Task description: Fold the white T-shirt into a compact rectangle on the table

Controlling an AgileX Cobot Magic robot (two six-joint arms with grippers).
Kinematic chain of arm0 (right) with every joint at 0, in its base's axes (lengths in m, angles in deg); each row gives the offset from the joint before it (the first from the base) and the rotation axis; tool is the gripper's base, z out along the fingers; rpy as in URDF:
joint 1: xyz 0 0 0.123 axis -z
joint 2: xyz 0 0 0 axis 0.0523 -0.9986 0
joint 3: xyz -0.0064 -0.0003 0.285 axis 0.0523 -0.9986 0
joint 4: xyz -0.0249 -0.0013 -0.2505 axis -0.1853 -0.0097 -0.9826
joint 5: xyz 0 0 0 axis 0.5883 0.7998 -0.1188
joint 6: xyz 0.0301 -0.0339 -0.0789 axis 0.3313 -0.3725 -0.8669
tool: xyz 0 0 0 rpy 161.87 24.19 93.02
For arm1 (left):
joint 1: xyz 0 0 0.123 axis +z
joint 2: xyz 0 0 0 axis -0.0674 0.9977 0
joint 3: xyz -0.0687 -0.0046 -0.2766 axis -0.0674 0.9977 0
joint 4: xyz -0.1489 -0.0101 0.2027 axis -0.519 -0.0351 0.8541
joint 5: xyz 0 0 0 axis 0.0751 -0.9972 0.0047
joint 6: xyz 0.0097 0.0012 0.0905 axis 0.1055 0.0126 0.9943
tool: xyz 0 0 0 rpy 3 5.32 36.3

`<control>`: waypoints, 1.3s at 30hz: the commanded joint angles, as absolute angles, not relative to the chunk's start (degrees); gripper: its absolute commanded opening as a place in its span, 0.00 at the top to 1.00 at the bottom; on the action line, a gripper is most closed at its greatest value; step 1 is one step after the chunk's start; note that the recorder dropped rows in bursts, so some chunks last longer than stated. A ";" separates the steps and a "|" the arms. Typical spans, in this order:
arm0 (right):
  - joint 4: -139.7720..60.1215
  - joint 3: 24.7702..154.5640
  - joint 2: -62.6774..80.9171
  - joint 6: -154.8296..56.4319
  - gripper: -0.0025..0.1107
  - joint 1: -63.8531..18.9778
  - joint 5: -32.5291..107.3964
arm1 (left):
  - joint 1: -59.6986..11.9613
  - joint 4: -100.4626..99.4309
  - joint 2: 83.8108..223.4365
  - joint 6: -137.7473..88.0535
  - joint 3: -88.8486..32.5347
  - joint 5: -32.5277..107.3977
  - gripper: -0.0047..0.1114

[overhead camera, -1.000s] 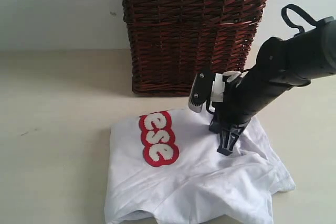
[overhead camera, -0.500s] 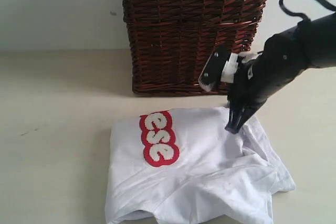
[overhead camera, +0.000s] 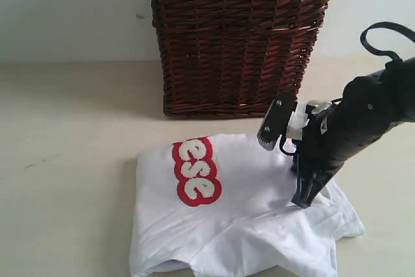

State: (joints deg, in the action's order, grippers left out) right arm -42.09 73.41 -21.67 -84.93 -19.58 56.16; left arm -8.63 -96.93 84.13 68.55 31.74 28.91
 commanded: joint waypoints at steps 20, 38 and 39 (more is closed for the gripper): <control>-18.28 58.70 44.34 -73.00 0.98 -6.29 23.33 | -8.89 -97.04 83.81 68.43 31.45 28.83 0.96; -18.70 25.79 80.92 -79.63 0.98 -3.00 16.16 | -8.89 -97.04 83.81 68.43 31.45 28.83 0.96; -18.70 25.65 80.92 -80.38 0.98 -3.00 16.81 | -8.89 -97.04 83.81 68.43 31.45 28.83 0.96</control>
